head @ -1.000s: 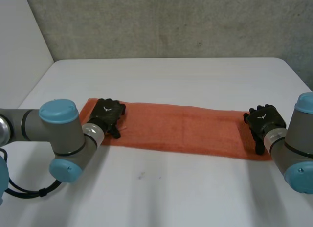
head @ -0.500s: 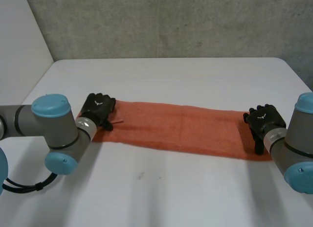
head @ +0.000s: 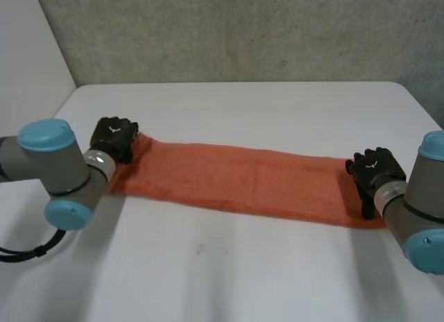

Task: Fold the laundry

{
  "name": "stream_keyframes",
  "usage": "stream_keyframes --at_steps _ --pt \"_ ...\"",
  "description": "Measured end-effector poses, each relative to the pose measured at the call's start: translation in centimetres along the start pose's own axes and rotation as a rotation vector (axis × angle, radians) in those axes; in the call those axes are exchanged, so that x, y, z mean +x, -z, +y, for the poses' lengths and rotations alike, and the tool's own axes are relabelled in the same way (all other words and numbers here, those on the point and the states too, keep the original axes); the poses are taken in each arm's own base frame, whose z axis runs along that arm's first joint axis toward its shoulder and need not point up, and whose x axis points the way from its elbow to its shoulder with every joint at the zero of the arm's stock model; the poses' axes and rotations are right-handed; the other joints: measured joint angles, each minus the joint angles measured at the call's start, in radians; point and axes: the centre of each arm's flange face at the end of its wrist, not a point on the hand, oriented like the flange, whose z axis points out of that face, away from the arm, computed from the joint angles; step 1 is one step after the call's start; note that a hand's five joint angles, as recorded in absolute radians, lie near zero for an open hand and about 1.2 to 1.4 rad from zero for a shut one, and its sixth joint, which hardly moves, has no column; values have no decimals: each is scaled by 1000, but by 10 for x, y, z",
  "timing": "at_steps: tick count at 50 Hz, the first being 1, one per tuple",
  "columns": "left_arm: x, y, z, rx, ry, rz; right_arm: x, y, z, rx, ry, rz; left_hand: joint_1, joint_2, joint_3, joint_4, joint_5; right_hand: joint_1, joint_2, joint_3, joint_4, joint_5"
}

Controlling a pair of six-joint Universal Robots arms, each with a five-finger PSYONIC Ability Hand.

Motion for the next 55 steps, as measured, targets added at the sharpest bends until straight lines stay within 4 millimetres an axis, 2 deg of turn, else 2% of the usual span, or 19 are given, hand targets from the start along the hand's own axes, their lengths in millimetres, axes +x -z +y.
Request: stream_keyframes --at_steps 9,16,23,27,28,29,32,33,35,44,48,55 --pt "-19 -16 6 17 1 -47 1 -1 -1 2 0 4 0 1 0 0 0 0 0 0 0 0" --pt "-23 -34 28 4 -37 -68 1 0 0 0 0 2 0 2 3 0 0 0 0 0 0 0" --pt "-27 -39 36 -5 -91 -79 1 0 0 -1 0 2 -11 -28 -25 -29 -10 0 0 0 0 0" --pt "-29 -39 39 -17 -122 -81 1 0 0 0 0 3 -97 -154 -145 -152 -81 0 0 0 0 0" --pt "-30 -38 39 -17 -125 -81 1 0 0 0 0 3 -97 -154 -145 -152 -81 0 0 0 0 0" --pt "-31 -38 38 -17 -129 -83 1 0 0 0 0 3 -348 -374 -362 -372 -307 0 0 0 0 0" --pt "-32 -37 36 -15 -134 -87 1 0 0 0 0 2 -415 -435 -423 -434 -368 0 0 0 0 0" --pt "-34 -37 32 -10 -137 -92 1 0 0 0 -1 2 -579 -616 -598 -611 -541 0 0 0 0 0" --pt "-38 -35 26 0 -141 -100 1 0 0 0 -1 2 -657 -708 -696 -715 -653 0 0 0 0 0" --pt "-45 -28 8 27 -148 -114 11 2 -5 12 -9 26 -694 -772 -760 -780 -730 0 0 0 0 0" --pt "-46 -27 6 30 -150 -115 18 4 -10 23 -12 43 -694 -772 -760 -780 -732 0 0 0 0 0" --pt "-55 -31 11 24 -162 -129 43 17 -21 54 -46 66 -694 -772 -760 -781 -739 0 0 0 0 0"
